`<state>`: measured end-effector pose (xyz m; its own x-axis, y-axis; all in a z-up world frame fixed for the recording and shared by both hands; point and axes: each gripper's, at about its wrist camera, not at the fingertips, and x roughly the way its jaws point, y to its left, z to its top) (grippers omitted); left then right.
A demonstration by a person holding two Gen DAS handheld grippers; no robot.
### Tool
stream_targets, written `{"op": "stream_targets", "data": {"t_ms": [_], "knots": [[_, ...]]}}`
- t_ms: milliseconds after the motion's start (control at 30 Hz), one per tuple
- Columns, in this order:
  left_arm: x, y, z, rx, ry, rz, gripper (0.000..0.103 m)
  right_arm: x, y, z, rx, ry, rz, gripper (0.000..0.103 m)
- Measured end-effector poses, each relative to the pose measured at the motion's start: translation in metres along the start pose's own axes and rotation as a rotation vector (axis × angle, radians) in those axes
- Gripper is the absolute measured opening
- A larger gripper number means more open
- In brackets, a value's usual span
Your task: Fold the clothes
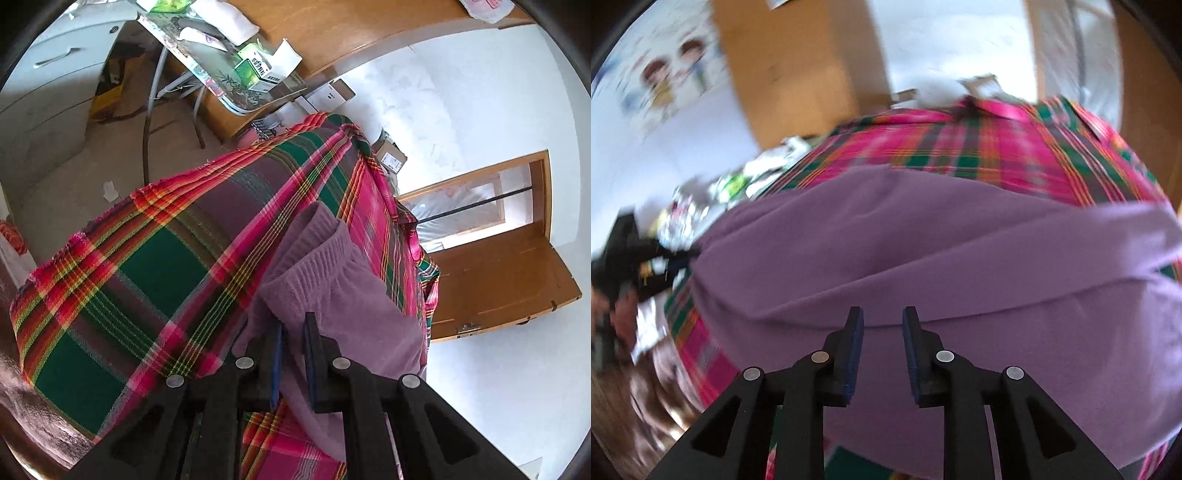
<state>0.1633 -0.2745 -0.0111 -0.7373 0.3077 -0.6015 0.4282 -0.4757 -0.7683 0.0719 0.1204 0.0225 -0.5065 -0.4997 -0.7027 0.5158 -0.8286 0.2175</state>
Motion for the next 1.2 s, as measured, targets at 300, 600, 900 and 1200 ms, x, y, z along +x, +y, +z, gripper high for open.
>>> {"op": "stream_targets", "data": {"t_ms": [300,600,900,1200], "knots": [[0.001,0.009,-0.002,-0.038,0.009,-0.016,0.011,-0.003,-0.027,0.017,0.147,-0.041,-0.015,0.027],[-0.011,0.004,-0.006,-0.025,-0.008,0.021,0.012,-0.014,-0.034,0.002,0.174,-0.066,-0.012,0.027],[-0.033,-0.028,-0.024,0.133,-0.126,0.112,0.017,-0.039,-0.081,-0.004,0.272,-0.117,-0.094,0.028],[0.005,-0.099,-0.054,0.427,-0.023,0.018,0.019,-0.053,-0.124,0.007,0.310,-0.138,-0.209,0.028]]}}
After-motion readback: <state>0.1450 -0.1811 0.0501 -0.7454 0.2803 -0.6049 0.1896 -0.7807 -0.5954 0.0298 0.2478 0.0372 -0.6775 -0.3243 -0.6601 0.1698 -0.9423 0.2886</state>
